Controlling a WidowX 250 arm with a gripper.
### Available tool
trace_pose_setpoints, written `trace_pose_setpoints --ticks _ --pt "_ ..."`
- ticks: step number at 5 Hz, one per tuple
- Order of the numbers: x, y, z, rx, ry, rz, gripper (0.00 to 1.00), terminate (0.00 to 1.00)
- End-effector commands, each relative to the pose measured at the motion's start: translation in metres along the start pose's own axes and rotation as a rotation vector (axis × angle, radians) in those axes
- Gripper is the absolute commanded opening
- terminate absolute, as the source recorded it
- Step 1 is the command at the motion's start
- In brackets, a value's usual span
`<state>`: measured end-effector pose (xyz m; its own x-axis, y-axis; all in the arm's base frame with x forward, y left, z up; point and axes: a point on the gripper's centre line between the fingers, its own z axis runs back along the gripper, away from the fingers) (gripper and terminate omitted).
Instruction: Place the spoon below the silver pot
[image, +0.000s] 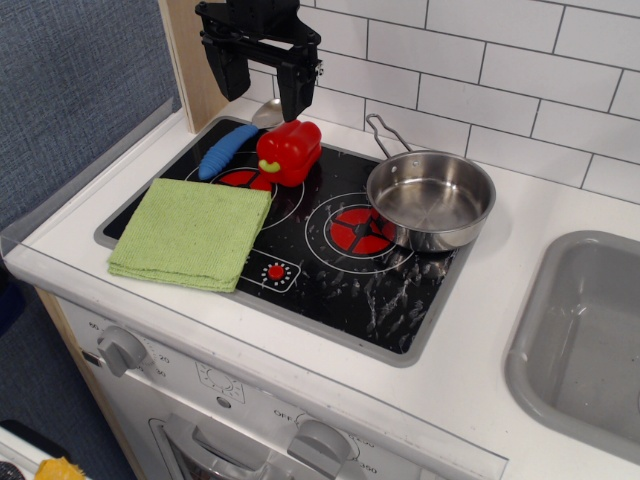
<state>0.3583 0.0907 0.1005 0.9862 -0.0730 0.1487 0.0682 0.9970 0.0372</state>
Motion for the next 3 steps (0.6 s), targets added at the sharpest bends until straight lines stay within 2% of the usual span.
trace_pose_setpoints --ticks 1,3 --pt "0.000 0.000 0.000 0.000 0.000 0.000 1.00 0.00" --pt "-0.005 0.054 -0.023 0.054 0.051 0.108 1.00 0.00"
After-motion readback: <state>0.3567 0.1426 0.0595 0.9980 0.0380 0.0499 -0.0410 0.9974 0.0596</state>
